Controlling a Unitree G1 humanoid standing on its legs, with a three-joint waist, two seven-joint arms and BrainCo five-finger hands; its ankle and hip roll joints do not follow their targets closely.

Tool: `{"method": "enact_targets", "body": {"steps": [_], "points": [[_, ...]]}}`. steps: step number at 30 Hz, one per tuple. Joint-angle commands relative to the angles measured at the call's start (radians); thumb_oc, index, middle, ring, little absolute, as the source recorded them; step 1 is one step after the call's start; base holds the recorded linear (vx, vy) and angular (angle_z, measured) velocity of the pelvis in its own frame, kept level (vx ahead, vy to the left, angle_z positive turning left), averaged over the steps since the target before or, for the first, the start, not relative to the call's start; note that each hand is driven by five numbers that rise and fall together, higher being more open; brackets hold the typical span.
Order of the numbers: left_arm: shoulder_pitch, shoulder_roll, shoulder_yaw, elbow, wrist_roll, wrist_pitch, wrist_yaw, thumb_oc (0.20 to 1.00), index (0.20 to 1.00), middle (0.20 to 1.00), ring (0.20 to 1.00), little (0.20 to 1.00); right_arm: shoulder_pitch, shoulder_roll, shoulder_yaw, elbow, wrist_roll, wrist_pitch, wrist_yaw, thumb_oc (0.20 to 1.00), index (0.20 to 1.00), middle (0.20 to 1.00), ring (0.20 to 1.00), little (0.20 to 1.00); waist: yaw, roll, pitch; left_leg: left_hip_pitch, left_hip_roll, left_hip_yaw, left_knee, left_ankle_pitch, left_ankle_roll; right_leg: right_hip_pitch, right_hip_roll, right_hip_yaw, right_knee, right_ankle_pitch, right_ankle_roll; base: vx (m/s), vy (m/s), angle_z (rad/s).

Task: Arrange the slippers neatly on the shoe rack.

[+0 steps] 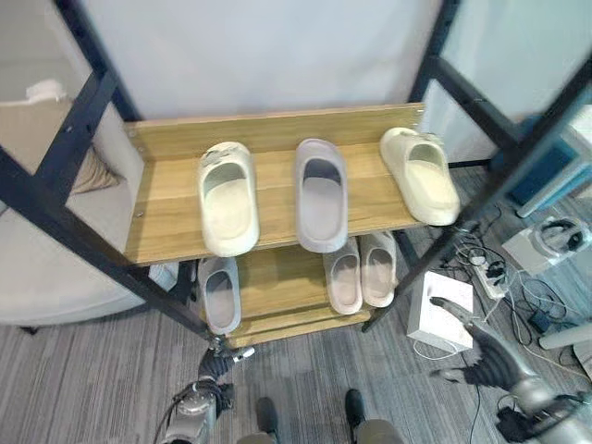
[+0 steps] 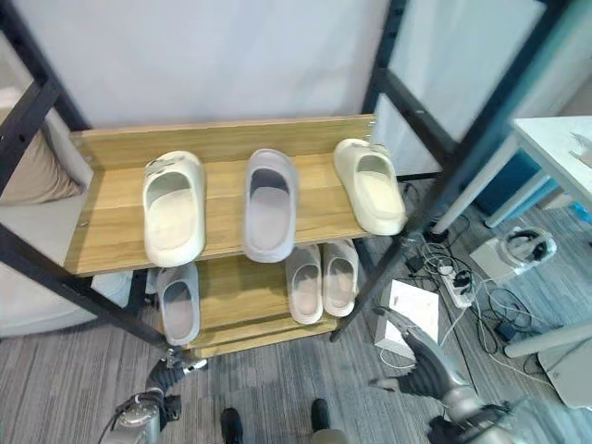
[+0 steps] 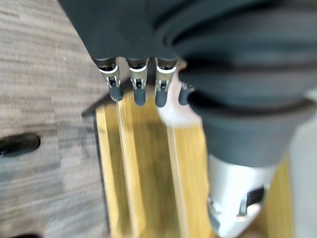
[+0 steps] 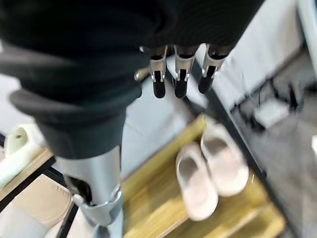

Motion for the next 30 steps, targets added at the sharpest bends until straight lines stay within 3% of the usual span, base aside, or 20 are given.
{"method": "enact_targets", "body": {"steps": [1, 2, 3, 4, 8, 9, 21, 30], "points": [[-0.087, 0.022, -0.02, -0.015, 0.024, -0.061, 0.017, 1.0, 1.0, 1.0, 1.0, 1.0, -0.196, 0.018, 0.041, 0.022, -0.087, -0.067, -0.148, 1.0, 1.0, 1.0, 1.0, 1.0, 0.036, 0.007, -0.012, 0.068, 0.0, -0.029, 0.001, -0.071, -0.035, -0.014, 0.003, 0.017, 0.04, -0.026, 0.044, 0.03, -0.015, -0.16], [-0.081, 0.014, -0.043, -0.034, 0.015, -0.064, 0.022, 1.0, 1.0, 1.0, 1.0, 1.0, -0.264, 0.026, 0.052, 0.022, -0.137, -0.055, -0.22, 1.0, 1.0, 1.0, 1.0, 1.0, 0.046, 0.015, -0.02, 0.072, -0.002, -0.034, 0.001, -0.073, -0.032, -0.008, 0.003, 0.013, 0.04, -0.028, 0.041, 0.03, -0.015, -0.07], [-0.081, 0.015, -0.041, -0.035, 0.015, -0.064, 0.022, 1.0, 1.0, 1.0, 1.0, 1.0, -0.268, 0.026, 0.057, 0.026, -0.141, -0.055, -0.225, 1.0, 1.0, 1.0, 1.0, 1.0, 0.044, 0.014, -0.018, 0.073, -0.002, -0.034, 0.001, -0.073, -0.032, -0.007, 0.003, 0.013, 0.039, -0.029, 0.041, 0.04, -0.011, 0.02], [-0.079, 0.005, -0.073, -0.049, 0.008, -0.066, 0.032, 1.0, 1.0, 1.0, 1.0, 1.0, -0.365, 0.046, 0.093, 0.046, -0.2, -0.032, -0.312, 1.0, 1.0, 1.0, 1.0, 1.0, 0.06, 0.024, -0.026, 0.075, -0.006, -0.043, 0.001, -0.074, -0.03, 0.001, 0.003, 0.008, 0.036, -0.031, 0.038, 0.02, -0.001, 0.17], [-0.077, -0.008, -0.1, -0.049, 0.007, -0.057, 0.038, 1.0, 1.0, 1.0, 1.0, 1.0, -0.525, 0.08, 0.168, 0.097, -0.3, 0.02, -0.41, 1.0, 1.0, 1.0, 1.0, 1.0, 0.087, 0.032, -0.034, 0.08, -0.01, -0.062, 0.001, -0.077, -0.028, 0.022, -0.001, -0.013, 0.025, -0.033, 0.035, 0.05, 0.01, 0.31], [-0.079, -0.014, -0.113, -0.044, 0.006, -0.049, 0.043, 1.0, 1.0, 1.0, 1.0, 1.0, -0.623, 0.097, 0.203, 0.151, -0.346, 0.06, -0.464, 1.0, 1.0, 1.0, 1.0, 1.0, 0.112, 0.032, -0.041, 0.082, -0.015, -0.077, 0.001, -0.078, -0.027, 0.037, -0.004, -0.026, 0.019, -0.034, 0.032, 0.07, 0.016, 0.38], [-0.064, -0.012, -0.131, -0.012, 0.0, -0.027, 0.022, 1.0, 1.0, 1.0, 1.0, 1.0, -0.97, 0.129, 0.26, 0.41, -0.328, 0.167, -0.542, 1.0, 1.0, 1.0, 1.0, 1.0, 0.215, 0.013, -0.061, 0.078, -0.033, -0.131, 0.001, -0.088, -0.022, 0.074, -0.02, -0.076, 0.005, -0.038, 0.031, 0.04, 0.023, 0.19], [-0.056, 0.008, -0.154, -0.021, -0.024, -0.019, 0.009, 1.0, 1.0, 1.0, 1.0, 1.0, -1.184, 0.167, 0.329, 0.661, -0.205, 0.205, -0.554, 1.0, 1.0, 1.0, 1.0, 1.0, 0.279, -0.004, -0.056, 0.074, -0.038, -0.155, 0.001, -0.09, -0.02, 0.084, -0.025, -0.094, 0.001, -0.041, 0.032, 0.03, 0.014, 0.08]]}}
